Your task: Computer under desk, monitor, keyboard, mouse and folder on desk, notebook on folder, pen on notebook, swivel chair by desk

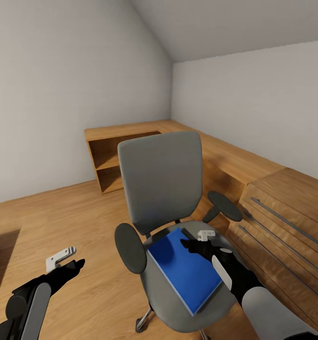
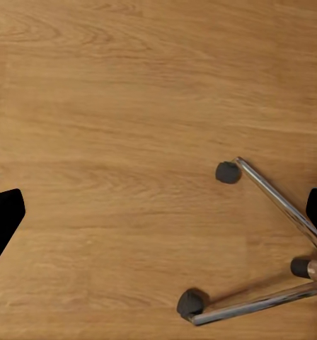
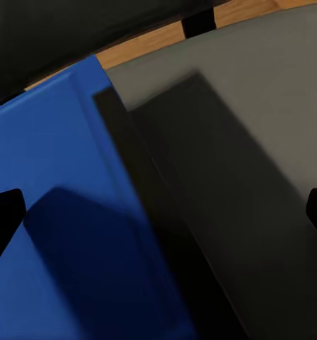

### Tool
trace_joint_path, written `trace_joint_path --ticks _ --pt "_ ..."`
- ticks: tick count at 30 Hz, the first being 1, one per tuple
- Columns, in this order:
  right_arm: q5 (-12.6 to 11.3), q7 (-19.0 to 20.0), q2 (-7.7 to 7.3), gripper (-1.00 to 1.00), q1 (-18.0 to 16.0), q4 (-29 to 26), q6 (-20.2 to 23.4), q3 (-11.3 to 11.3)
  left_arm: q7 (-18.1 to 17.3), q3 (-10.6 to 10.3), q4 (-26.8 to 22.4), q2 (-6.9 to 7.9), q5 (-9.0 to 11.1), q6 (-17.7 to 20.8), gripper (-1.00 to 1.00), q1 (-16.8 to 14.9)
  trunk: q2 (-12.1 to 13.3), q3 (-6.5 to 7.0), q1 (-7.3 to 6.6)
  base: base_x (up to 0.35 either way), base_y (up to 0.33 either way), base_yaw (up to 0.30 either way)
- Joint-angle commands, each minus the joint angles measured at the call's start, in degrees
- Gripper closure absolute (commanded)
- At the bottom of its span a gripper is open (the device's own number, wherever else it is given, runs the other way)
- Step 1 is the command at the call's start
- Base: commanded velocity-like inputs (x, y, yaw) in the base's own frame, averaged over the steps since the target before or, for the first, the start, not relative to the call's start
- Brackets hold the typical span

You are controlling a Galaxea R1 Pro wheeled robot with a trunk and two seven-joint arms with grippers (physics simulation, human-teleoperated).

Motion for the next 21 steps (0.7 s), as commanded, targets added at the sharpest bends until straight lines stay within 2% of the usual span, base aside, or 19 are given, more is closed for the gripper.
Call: trace_joint_path --ticks 1,4,11,16,21 --pt "-0.2 -0.1 -0.08 -1.0 0.0 1.3 0.3 0.3 0.4 0.7 -0.1 -0.05 0.6 0.2 -1.0 0.0 0.0 -0.06 0.0 0.0 0.0 0.0" --pt "-0.2 -0.1 -0.08 -1.0 0.0 1.3 0.3 0.3 0.3 1.6 0.0 -0.04 0.6 0.2 -1.0 -0.1 0.0 -0.06 0.0 -0.032 0.0 0.0" --pt "-0.2 -0.1 -0.08 -1.0 0.0 1.3 0.4 0.3 0.2 3.9 0.0 -0.05 0.7 0.2 -1.0 -0.1 0.0 -0.06 0.0 -0.183 0.0 0.0" --pt "-0.2 -0.2 -0.08 -1.0 0.0 1.3 0.4 0.3 0.2 4.5 0.0 -0.03 0.7 0.2 -1.0 -0.1 0.0 -0.06 0.0 -0.07 0.0 0.0" --pt "-0.2 -0.2 -0.08 -1.0 0.0 1.3 0.4 0.3 0.2 4.7 0.0 -0.03 0.7 0.2 -1.0 -0.1 0.0 -0.06 0.0 -0.244 0.0 0.0"
